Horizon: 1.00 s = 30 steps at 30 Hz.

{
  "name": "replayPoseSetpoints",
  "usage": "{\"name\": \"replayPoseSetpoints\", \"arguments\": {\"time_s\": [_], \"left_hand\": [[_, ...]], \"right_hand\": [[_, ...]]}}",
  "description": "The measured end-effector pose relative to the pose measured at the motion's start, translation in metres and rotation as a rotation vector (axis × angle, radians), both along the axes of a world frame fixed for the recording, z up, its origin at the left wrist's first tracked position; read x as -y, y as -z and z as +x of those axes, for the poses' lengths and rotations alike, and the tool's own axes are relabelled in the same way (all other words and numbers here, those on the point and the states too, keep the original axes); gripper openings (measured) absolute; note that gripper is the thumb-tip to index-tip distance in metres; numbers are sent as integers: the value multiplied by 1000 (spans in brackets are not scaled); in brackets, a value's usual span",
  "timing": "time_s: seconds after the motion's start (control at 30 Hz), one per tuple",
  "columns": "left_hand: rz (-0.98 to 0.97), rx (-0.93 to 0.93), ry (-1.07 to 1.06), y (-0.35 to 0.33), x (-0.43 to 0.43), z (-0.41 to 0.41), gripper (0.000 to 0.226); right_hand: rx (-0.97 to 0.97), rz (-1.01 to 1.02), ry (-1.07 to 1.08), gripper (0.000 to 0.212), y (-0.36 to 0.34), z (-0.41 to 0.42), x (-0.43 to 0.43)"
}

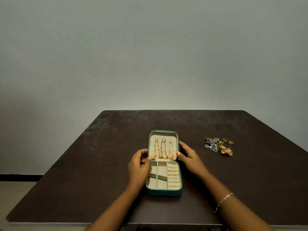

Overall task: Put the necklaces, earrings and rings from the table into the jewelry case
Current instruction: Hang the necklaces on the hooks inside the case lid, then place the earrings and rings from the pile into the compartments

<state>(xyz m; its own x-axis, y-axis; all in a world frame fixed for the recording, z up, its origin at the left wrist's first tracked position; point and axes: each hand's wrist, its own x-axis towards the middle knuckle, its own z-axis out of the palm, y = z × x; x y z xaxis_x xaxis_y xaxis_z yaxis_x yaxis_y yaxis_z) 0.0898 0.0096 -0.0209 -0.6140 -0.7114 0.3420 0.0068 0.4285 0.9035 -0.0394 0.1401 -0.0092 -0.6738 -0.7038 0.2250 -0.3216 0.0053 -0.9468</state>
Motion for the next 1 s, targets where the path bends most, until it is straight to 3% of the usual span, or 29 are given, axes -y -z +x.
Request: {"name": "replayPoseSetpoints", "arguments": {"time_s": [0.1,0.23,0.33,0.43,0.6,0.8,1.0], "left_hand": [[-5,13,0,1,-7,1,19],[-29,37,-15,0,-14,-1,19],[-17,32,-22,-3,-16,-1,17],[-6,22,-21,-4,-17,-1,12],[16,15,26,-5,-18,3,13],[-14,60,136,3,-26,15,23],[-23,101,145,5,-25,13,36]], "right_hand": [[-15,62,-105,42,-2,-2,-9],[-223,333,-4,53,-1,-9,-34],[-519,375,95,43,-5,-15,-65],[-657,284,274,26,-9,-33,-98],[-508,225,606,16,-6,-78,-134],[-358,301,723,20,3,-118,-132],[-351,378,739,25,5,-147,-114]]}}
